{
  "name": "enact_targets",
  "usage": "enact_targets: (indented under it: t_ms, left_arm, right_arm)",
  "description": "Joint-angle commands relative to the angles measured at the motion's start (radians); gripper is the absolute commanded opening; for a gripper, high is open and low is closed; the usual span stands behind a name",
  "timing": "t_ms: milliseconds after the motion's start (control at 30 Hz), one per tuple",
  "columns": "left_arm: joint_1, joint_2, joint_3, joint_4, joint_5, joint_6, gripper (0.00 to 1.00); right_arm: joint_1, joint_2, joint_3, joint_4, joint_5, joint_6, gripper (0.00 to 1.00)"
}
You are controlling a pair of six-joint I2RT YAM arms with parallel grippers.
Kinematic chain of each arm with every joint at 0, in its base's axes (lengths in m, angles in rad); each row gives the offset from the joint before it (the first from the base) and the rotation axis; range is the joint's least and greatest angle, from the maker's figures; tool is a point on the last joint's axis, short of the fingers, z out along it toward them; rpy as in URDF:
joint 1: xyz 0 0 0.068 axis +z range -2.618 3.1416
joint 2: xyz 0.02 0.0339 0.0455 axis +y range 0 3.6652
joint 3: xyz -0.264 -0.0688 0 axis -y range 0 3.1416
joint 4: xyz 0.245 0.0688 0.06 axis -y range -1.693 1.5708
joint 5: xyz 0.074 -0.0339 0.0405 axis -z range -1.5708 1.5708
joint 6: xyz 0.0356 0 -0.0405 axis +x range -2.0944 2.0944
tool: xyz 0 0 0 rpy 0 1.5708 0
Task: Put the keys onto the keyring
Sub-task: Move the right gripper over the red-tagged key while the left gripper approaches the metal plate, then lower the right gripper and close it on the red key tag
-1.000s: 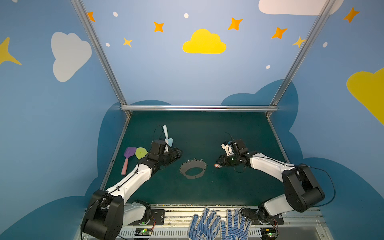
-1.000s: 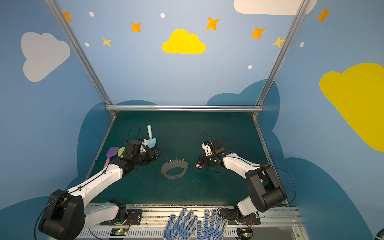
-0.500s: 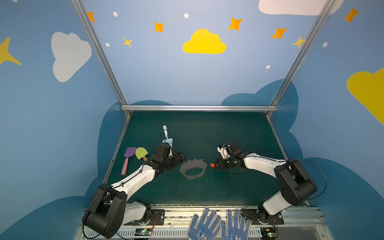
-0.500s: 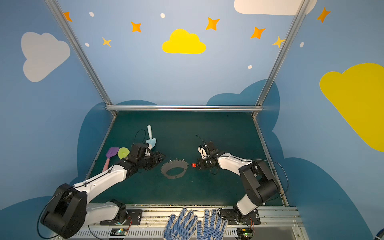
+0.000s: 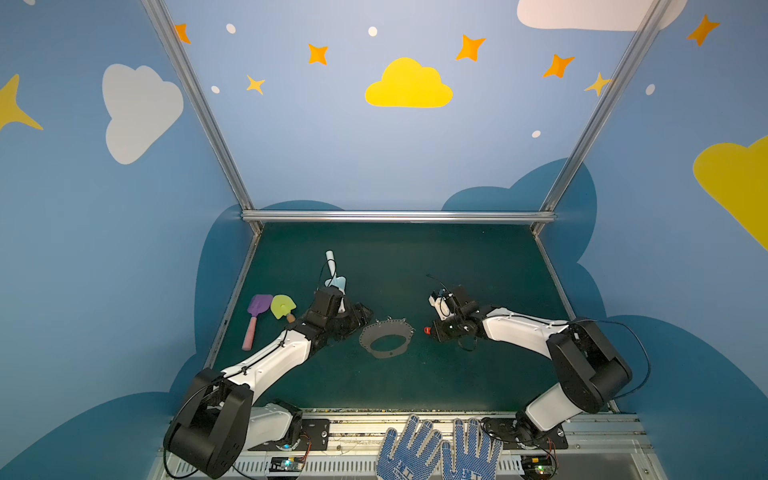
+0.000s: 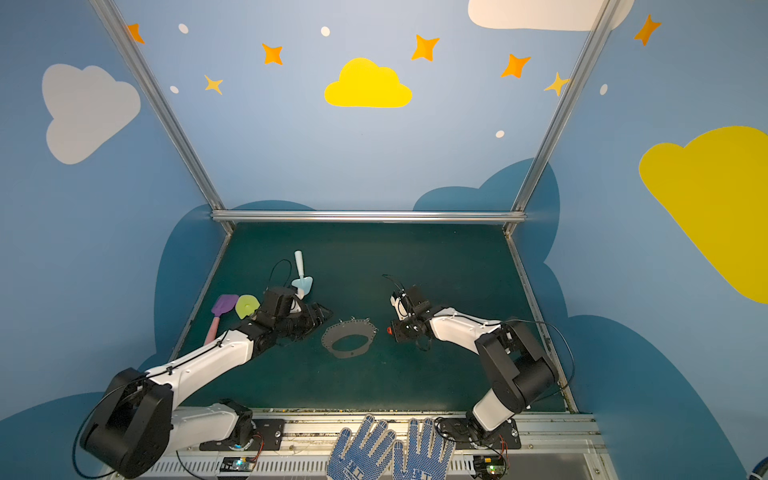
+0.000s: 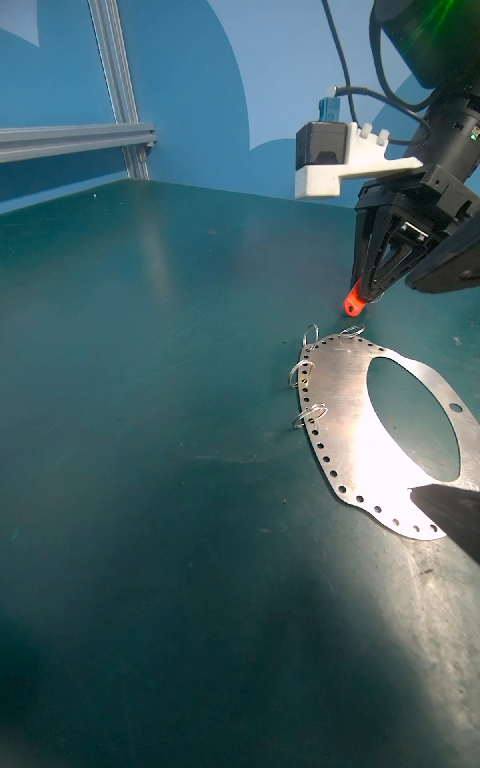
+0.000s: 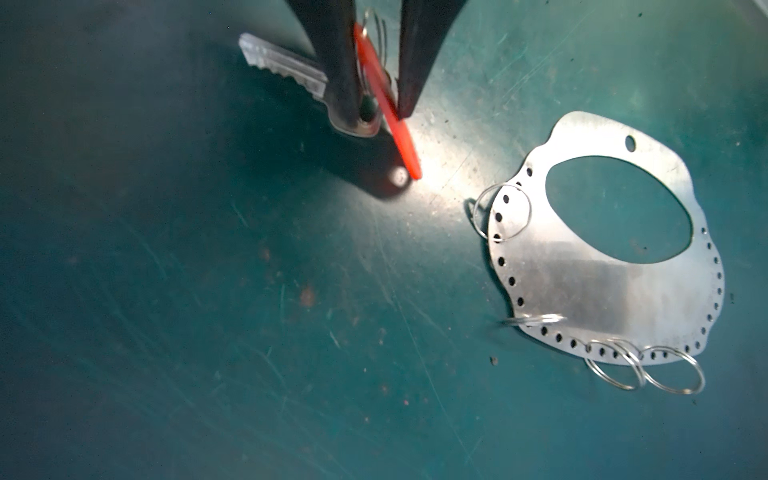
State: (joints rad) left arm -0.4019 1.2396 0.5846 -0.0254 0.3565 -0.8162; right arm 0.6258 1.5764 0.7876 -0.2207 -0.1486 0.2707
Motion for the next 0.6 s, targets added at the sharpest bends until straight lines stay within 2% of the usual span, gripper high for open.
enact_targets:
  t_ms: [0,267,567]
  left_arm:
    - [-0.004,-0.023,-0.006,0.012,-0.010,-0.002,0.74]
    - [-0.018,-0.043,0.009,0.012,0.005,-0.001,0.75]
    - [-0.094,-0.042,0.085,0.007,0.030,0.045,0.74]
  right_arm:
    - [0.005,-0.040,0.034,-0.037,0.023,-0.008,0.16]
    - [0.005,-0.117,0.065,-0.091,0.006,0.004,0.08]
    - [0.000,-0.243,0.117,-0.143,-0.029,0.036,0.04]
